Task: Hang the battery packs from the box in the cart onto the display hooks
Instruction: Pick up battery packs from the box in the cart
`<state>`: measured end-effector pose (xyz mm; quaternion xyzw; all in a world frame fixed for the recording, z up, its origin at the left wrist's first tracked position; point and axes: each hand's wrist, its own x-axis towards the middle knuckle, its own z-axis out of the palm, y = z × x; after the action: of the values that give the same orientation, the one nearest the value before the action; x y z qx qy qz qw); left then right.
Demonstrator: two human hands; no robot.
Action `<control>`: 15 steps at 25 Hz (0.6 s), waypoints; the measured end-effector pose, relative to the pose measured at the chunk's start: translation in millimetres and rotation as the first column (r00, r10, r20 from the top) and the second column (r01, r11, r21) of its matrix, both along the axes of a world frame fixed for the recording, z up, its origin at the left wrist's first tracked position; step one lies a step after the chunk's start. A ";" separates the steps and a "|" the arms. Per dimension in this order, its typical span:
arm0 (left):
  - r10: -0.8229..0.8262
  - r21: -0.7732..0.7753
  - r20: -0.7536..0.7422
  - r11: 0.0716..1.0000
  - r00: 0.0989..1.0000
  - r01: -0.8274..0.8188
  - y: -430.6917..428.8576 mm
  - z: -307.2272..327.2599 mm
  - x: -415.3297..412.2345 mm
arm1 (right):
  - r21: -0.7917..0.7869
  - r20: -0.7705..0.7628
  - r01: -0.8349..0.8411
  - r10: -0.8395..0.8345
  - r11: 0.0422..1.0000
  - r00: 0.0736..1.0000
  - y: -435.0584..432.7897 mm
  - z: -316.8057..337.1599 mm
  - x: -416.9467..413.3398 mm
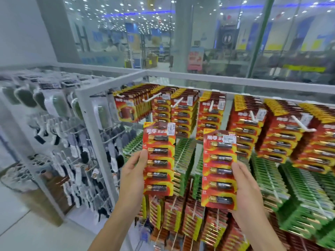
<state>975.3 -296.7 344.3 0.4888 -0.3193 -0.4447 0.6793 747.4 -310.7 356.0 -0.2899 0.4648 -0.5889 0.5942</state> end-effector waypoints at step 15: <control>0.030 -0.115 0.063 0.993 0.998 -0.023 -90.2 26.9 66.0 | 0.018 0.028 0.060 -0.060 0.998 0.998 -39.8 -0.2 33.9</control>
<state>1041.2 -387.0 371.2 0.4675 -0.3593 -0.4007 0.7013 781.3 -350.6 355.8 -0.2624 0.4696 -0.6066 0.5854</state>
